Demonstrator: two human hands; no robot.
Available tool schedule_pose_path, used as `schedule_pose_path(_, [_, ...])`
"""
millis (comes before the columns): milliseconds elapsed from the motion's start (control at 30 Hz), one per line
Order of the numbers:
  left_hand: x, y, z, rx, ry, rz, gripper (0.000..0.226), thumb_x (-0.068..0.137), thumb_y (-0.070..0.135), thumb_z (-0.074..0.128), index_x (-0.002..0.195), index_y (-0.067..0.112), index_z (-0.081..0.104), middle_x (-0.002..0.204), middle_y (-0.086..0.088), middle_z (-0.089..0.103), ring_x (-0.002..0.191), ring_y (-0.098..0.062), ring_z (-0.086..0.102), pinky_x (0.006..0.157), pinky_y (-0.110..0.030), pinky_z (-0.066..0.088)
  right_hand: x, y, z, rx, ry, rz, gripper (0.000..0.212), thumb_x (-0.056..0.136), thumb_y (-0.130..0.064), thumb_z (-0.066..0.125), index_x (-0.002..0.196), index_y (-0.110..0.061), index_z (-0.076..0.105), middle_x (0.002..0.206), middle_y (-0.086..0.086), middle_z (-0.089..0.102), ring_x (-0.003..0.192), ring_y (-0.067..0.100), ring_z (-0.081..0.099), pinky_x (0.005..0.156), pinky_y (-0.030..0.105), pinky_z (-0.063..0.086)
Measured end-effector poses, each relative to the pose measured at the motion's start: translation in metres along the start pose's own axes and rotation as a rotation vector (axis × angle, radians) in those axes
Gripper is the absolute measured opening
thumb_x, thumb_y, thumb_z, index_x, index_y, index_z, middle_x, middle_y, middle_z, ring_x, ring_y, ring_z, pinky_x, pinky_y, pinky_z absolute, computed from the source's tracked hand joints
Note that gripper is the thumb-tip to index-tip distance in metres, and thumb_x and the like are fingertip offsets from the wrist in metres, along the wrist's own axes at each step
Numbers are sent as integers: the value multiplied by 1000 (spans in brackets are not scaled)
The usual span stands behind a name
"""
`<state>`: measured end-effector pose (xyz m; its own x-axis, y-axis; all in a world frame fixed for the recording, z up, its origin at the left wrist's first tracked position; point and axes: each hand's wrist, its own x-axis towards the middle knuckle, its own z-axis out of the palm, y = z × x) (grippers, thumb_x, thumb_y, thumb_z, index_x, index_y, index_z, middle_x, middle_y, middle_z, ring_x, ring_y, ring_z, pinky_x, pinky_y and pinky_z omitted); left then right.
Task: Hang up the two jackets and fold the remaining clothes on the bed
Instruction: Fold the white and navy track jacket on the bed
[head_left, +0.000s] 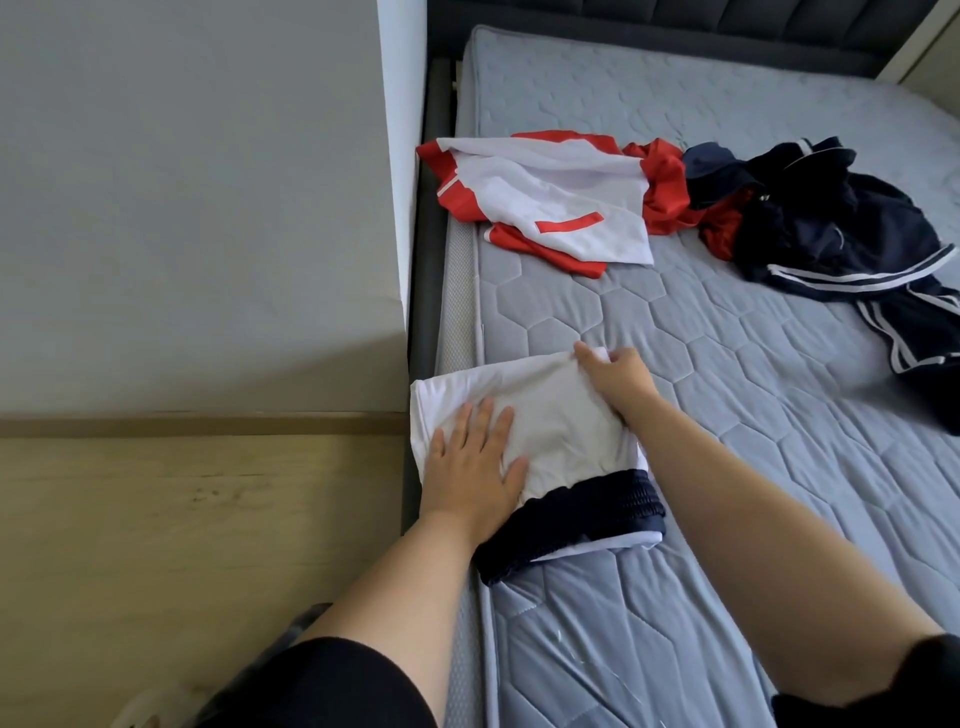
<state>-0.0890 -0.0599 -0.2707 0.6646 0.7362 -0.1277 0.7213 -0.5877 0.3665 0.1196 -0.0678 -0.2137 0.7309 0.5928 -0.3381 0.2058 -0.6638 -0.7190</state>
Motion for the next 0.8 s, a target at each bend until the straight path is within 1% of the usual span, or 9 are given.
schedule_pose_path(100, [1,-1,1,-10,-5,-1,62,96,53,18,150,32,-5,158,7,-14,144,-13,-15,115,-40,-6,-23,16,-15,30,-245,167,79,63,-78,60,112,-17,55,97,-2,62,87,17,61,67,29,44])
schedule_pose_path(167, [2,0,1,-3,-5,-3,62,96,54,17,150,32,-5,158,6,-14,144,-13,-15,115,-40,-7,-31,35,-20,121,-378,223,90,47,-80,66,109,-14,59,96,1,70,87,18,67,67,28,50])
schedule_pose_path(200, [2,0,2,0,-7,-5,62,96,54,16,150,32,-5,158,6,-14,144,-13,-15,115,-40,-7,-35,44,-22,197,-439,241,92,45,-77,67,111,-14,60,96,3,72,88,19,69,69,28,52])
schedule_pose_path(333, [1,-1,-2,-10,-37,2,62,96,54,15,150,32,-6,158,7,-15,144,-13,-16,115,-40,-8,-49,61,-29,377,-665,197,60,67,-54,70,118,-25,54,105,0,72,96,17,69,68,25,56])
schedule_pose_path(400, [1,-1,-6,-15,-57,7,61,97,54,15,149,33,-7,157,7,-16,144,-13,-16,115,-39,-9,-53,63,-28,379,-652,157,51,74,-39,74,118,-23,55,104,1,72,95,19,69,69,27,56])
schedule_pose_path(500, [-3,3,-11,8,-31,1,58,98,49,16,150,31,-3,158,5,-12,145,-14,-12,116,-40,-5,-60,62,-23,361,-506,167,39,78,-23,73,114,-16,60,97,6,73,91,24,70,75,33,54])
schedule_pose_path(600, [-7,13,-21,-43,9,8,55,101,41,18,151,29,-1,159,0,-7,146,-16,-8,116,-41,-2,-68,60,-20,398,-379,195,35,75,-20,75,106,-11,63,91,8,74,87,25,70,73,34,55])
schedule_pose_path(700, [-12,33,-30,-141,-42,56,55,101,41,17,151,30,-3,159,0,-10,145,-15,-11,115,-40,-5,-80,54,-23,469,-296,206,28,73,-19,77,95,-10,63,74,6,73,68,20,70,54,27,53])
schedule_pose_path(800, [-24,52,-35,-228,-45,30,54,102,40,18,150,32,-5,159,1,-10,145,-15,-9,116,-42,-3,-95,44,-30,565,-282,158,30,74,-16,75,99,-5,64,78,10,72,70,24,69,58,29,52])
